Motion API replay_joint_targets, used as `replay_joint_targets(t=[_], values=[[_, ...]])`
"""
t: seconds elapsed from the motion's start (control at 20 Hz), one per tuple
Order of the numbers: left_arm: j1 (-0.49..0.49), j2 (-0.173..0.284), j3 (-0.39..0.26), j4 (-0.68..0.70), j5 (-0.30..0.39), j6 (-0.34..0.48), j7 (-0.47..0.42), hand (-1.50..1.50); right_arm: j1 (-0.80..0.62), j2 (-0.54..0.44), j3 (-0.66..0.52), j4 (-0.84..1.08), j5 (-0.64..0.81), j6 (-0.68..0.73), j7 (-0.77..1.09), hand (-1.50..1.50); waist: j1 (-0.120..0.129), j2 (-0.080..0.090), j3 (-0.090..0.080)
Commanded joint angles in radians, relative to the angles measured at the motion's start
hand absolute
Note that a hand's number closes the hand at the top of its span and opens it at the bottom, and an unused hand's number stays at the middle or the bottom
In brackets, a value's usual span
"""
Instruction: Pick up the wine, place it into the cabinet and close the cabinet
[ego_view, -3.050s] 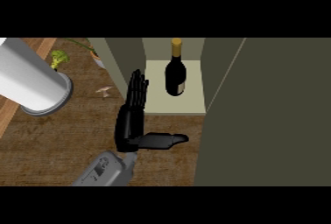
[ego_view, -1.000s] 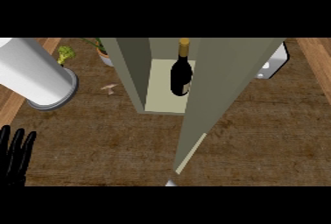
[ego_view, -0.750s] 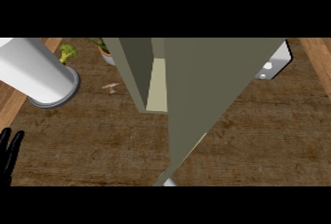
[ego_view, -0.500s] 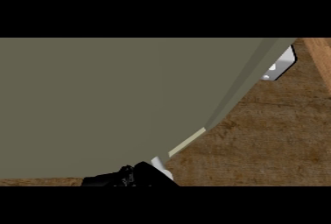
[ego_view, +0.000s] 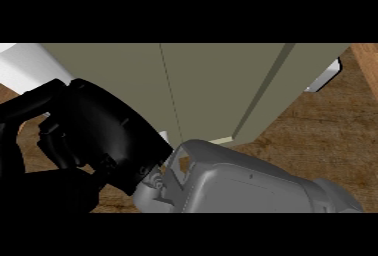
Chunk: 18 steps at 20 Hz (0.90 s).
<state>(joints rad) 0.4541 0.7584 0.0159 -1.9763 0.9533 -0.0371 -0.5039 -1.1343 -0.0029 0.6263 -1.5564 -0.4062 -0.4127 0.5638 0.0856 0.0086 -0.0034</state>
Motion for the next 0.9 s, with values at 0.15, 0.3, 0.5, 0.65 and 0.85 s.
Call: replay_joint_targets(t=[0.15, 0.3, 0.5, 0.65, 0.85], values=[[-0.021, 0.022, 0.052, 0.028, 0.032, -0.057, 0.014, -1.50, -0.151, 0.003, -0.081, 0.228, -0.352, 0.192, -0.001, 1.50, 0.027, 0.014, 0.000], [-0.033, 0.033, 0.074, 0.017, 0.040, -0.034, 0.036, -1.50, -0.151, 0.003, -0.073, 0.321, -0.449, 0.379, 0.016, 1.50, 0.015, 0.016, 0.001], [-0.037, 0.037, 0.107, 0.067, 0.059, -0.069, 0.051, -1.50, -0.203, 0.003, -0.157, 0.546, -0.515, 0.442, -0.067, 1.50, -0.007, 0.010, 0.001], [-0.005, 0.031, 0.130, 0.046, 0.076, -0.080, 0.063, -1.50, -0.211, -0.008, -0.175, 0.659, -0.387, 0.462, -0.217, 1.50, -0.023, 0.005, 0.002], [-0.026, 0.017, 0.139, 0.058, 0.070, -0.063, 0.067, -1.50, -0.247, -0.047, -0.222, 0.780, -0.329, 0.449, -0.318, 1.50, -0.038, 0.007, 0.002]])
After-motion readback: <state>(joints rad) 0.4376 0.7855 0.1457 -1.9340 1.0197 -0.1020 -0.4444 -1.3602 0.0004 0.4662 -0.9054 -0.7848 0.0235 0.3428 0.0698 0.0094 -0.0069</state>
